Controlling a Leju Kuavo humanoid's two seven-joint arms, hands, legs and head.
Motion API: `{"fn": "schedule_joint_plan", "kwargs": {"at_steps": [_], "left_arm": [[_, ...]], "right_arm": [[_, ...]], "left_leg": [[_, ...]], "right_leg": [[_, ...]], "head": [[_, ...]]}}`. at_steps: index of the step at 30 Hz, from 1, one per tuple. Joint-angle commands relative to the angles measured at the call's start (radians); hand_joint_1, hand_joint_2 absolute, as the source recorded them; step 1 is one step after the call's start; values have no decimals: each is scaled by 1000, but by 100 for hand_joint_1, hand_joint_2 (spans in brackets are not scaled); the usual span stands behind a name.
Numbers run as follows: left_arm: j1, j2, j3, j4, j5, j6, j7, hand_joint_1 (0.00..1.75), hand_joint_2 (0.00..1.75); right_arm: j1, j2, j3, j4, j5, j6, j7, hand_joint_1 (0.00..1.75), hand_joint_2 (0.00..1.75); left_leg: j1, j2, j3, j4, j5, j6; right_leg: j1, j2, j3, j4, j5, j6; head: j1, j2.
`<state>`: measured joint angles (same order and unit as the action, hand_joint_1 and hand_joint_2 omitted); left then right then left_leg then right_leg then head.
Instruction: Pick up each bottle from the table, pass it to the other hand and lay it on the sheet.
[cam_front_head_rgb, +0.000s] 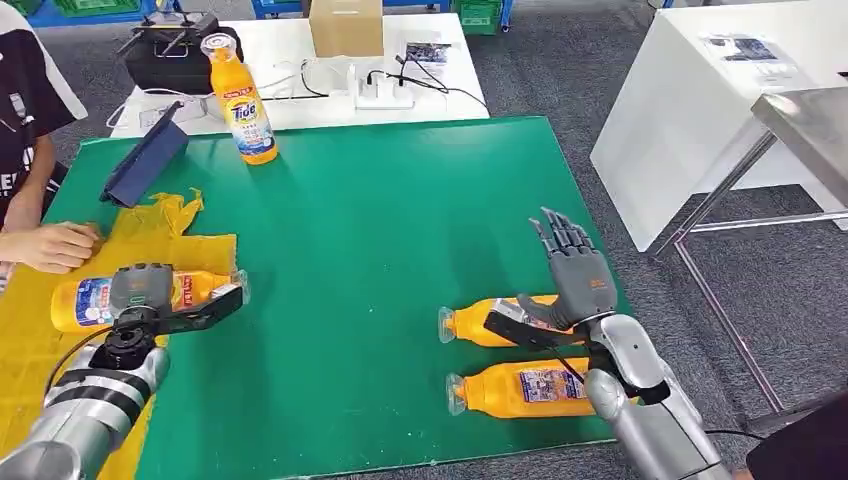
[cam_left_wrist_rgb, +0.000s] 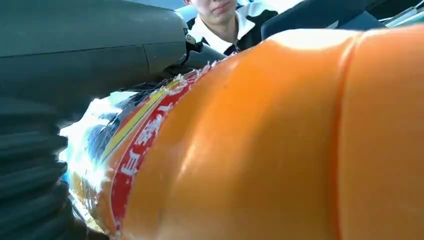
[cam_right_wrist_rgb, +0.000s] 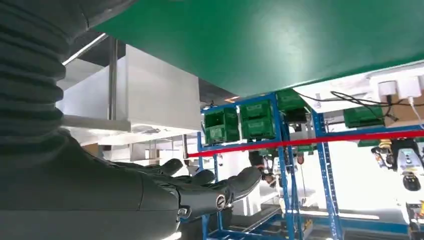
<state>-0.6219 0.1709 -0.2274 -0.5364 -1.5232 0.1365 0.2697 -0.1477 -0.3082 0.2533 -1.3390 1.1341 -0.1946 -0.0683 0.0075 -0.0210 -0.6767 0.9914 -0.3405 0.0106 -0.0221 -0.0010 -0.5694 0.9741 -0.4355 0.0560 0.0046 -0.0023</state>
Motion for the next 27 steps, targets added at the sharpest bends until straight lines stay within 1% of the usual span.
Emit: {"fn": "schedule_joint_plan", "kwargs": {"at_steps": [1, 2, 6, 7, 8, 9, 10, 11, 13, 14, 16, 20, 21, 22, 23, 24, 25, 27], "left_arm": [[-43, -28, 22, 90, 1, -6, 0, 175, 175], [-43, -28, 22, 90, 1, -6, 0, 175, 175], [-43, -28, 22, 90, 1, -6, 0, 175, 175], [-43, -28, 22, 90, 1, -6, 0, 115, 175], [-44, -37, 54, 96, 40, -15, -36, 7, 175], [-43, -42, 62, 96, 55, -10, -62, 0, 175], [-42, -47, 72, 95, 70, -6, -77, 0, 175], [-44, -54, 81, 96, 84, -7, -86, 0, 175], [-48, -66, 96, 87, 109, 10, -102, 0, 175], [-51, -75, 105, 77, 130, 18, -116, 0, 175], [-52, -86, 110, 56, 151, 34, -139, 0, 175], [-32, -116, 102, -40, 196, 69, -173, 0, 175], [12, -165, 119, -179, 319, 128, -307, 0, 175], [43, -168, 86, -275, 328, 77, -261, 0, 175], [66, -164, 58, -342, 348, 50, -237, 0, 175], [74, -158, 43, -366, 363, 41, -230, 0, 175], [77, -153, 32, -373, 385, 38, -231, 0, 175], [79, -146, 21, -374, 424, 47, -241, 0, 175]], "right_arm": [[-39, 9, 1, 69, -2, 11, -4, 0, 175], [-39, 9, 1, 69, -2, 11, -4, 0, 175], [-39, 9, 1, 69, -2, 11, -4, 0, 175], [-39, 9, 1, 69, -2, 11, -4, 0, 175], [-36, -4, -2, 61, -11, 33, -7, 0, 175], [-36, -21, -5, 65, -18, 48, -10, 0, 175], [-35, -45, -7, 69, -28, 73, -18, 0, 175], [-31, -74, -11, 71, -43, 96, -30, 0, 175], [-16, -121, -24, 67, -102, 153, -67, 0, 175], [2, -147, -36, 60, -133, 186, -80, 0, 175], [29, -167, -51, 58, -142, 193, -83, 0, 175], [85, -141, -78, 69, -140, 191, -76, 0, 175], [116, -95, -63, 95, -147, 233, -95, 0, 175], [123, -82, -47, 117, -134, 202, -88, 0, 175], [125, -77, -31, 134, -134, 189, -84, 0, 175], [123, -79, -23, 140, -138, 187, -82, 0, 175], [122, -86, -16, 144, -141, 188, -79, 0, 175], [123, -99, -14, 145, -152, 195, -75, 0, 175]], "left_leg": [[1, 3, 4, 1, -2, 0], [0, 2, 2, 0, -1, 0], [0, 2, 4, 1, -2, 0], [0, 2, 3, 0, -1, 0], [1, 3, 4, 1, -2, 0], [0, 2, 4, 1, -2, 0], [0, 1, 2, 0, 0, 0], [0, 1, 3, 1, -2, 0], [0, 0, 3, 2, -2, 0], [0, -1, 1, 0, 0, 1], [0, -4, 3, 2, -2, 1], [0, -5, 2, 1, 0, 1], [0, -5, 4, 2, -2, 1], [0, -4, 1, 0, 0, 1], [1, -5, 3, 0, -1, 1], [1, -5, 4, 1, -2, 1], [0, -4, 2, 1, -1, 1], [-1, -2, 4, 1, -3, 1]], "right_leg": [[1, 1, 4, 0, -2, -2], [1, 1, 3, 0, -1, -2], [1, 1, 4, 0, -2, -3], [1, 1, 3, 0, -1, -2], [1, 1, 5, 0, -2, -3], [1, 1, 4, 0, -2, -3], [0, 0, 2, 0, -1, -1], [1, 0, 4, 0, -2, -2], [1, -2, 5, 0, -2, -2], [0, -2, 2, 0, -1, -1], [1, -5, 6, 0, -3, -2], [0, -5, 5, -1, -2, -1], [0, -6, 7, -1, -3, -2], [0, -4, 4, -2, -1, -1], [1, -6, 7, -4, -2, -1], [2, -6, 8, -3, -3, -2], [1, -5, 5, -3, -1, -1], [0, -3, 7, -1, -3, -2]], "head": [[0, 0], [0, 0], [0, 0], [0, 0], [0, 0], [0, 0], [0, 0], [0, 0], [0, 0], [0, 0], [0, 0], [0, 0], [0, 0], [0, 0], [0, 0], [0, 0], [-1, 0], [0, 0]]}}
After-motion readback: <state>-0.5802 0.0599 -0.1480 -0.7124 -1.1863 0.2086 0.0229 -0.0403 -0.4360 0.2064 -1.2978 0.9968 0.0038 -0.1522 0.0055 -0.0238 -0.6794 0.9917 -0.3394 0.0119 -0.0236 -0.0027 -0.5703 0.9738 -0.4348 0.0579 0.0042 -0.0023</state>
